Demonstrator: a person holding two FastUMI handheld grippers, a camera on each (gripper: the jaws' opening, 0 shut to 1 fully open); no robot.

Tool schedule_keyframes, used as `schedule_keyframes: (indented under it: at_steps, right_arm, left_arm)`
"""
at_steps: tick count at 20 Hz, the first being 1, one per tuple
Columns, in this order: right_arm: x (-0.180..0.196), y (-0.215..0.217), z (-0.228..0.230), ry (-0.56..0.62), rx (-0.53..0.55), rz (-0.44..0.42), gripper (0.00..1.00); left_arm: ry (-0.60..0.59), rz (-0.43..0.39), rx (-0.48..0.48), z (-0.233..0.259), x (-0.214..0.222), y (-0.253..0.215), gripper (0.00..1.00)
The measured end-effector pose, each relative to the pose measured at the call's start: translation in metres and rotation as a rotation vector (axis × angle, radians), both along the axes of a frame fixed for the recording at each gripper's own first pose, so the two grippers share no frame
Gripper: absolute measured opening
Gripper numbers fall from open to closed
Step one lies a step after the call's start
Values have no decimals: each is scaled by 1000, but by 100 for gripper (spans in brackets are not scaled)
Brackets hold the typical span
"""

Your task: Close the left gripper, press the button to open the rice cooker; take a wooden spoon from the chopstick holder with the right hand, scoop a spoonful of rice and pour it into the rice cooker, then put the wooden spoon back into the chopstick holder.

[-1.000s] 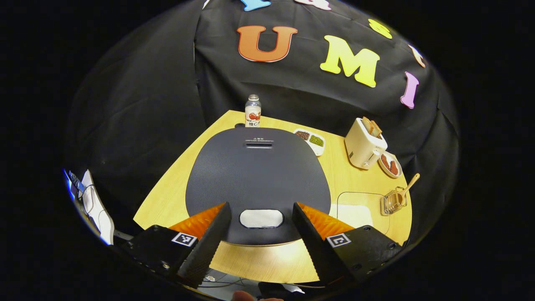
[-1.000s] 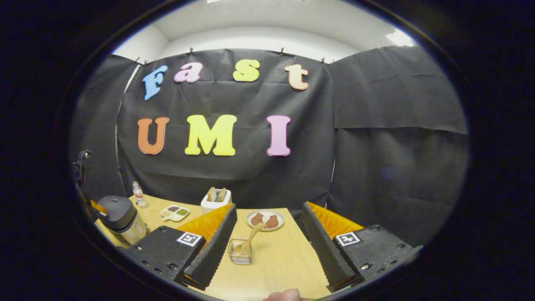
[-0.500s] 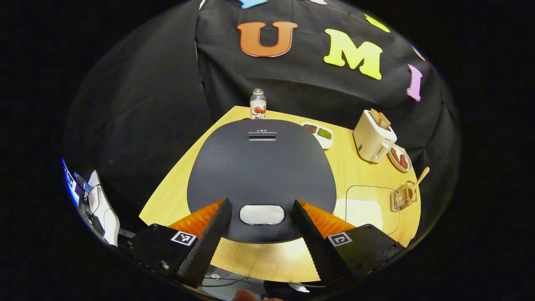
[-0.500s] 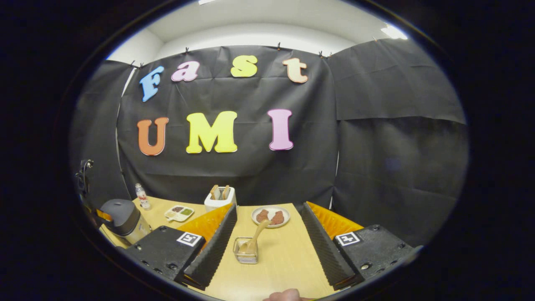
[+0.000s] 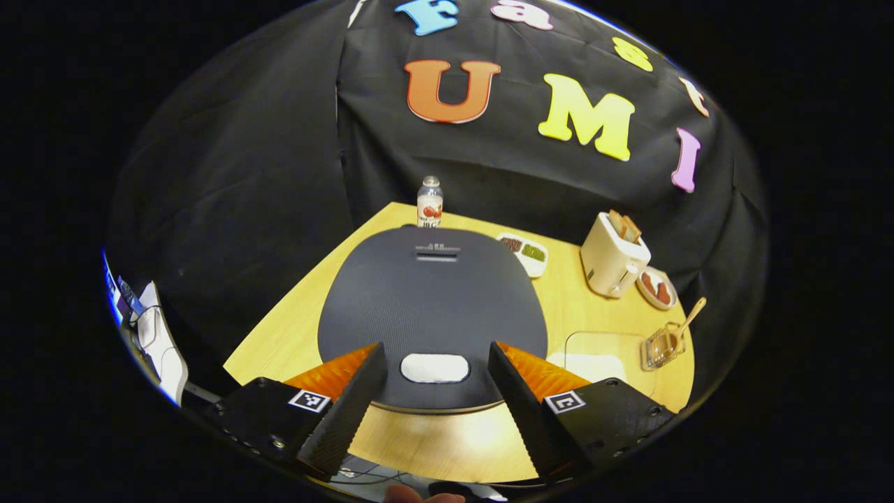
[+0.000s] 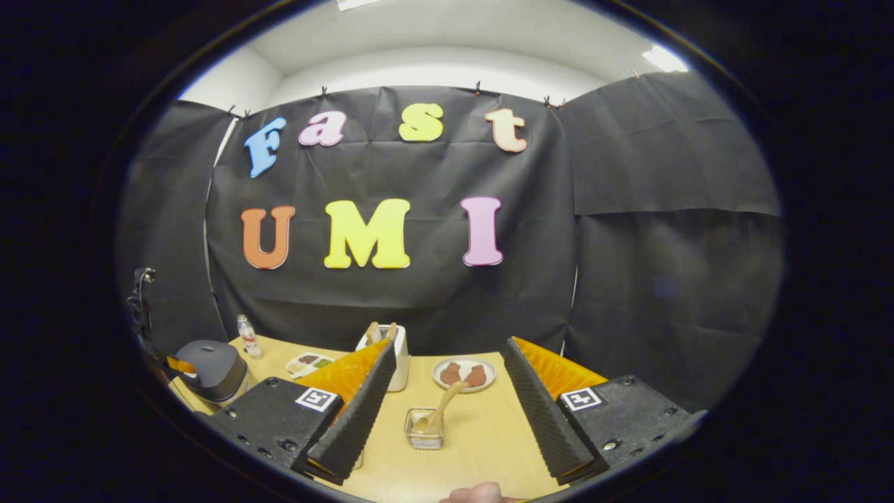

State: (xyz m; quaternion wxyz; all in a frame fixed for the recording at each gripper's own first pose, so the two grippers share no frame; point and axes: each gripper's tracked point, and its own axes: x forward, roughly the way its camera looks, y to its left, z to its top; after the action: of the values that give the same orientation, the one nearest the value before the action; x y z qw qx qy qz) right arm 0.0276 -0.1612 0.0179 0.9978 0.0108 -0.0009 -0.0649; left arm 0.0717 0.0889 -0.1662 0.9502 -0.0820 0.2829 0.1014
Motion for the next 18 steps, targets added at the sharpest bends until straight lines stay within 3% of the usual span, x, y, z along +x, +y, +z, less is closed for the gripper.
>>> schedule_keyframes:
  at_steps: [3,10,18]
  right_arm:
    - [-1,14,17,-29,15,9,100]
    - [-13,52,54,-75,51,36,100]
    - [-46,96,60,-112,16,53,100]
  left_arm:
    - [-123,-36,-7,50,1,-7,95]
    - [-442,-148,84,164,-18,-49,95]
    - [-648,-242,130,201,-69,-107,94]
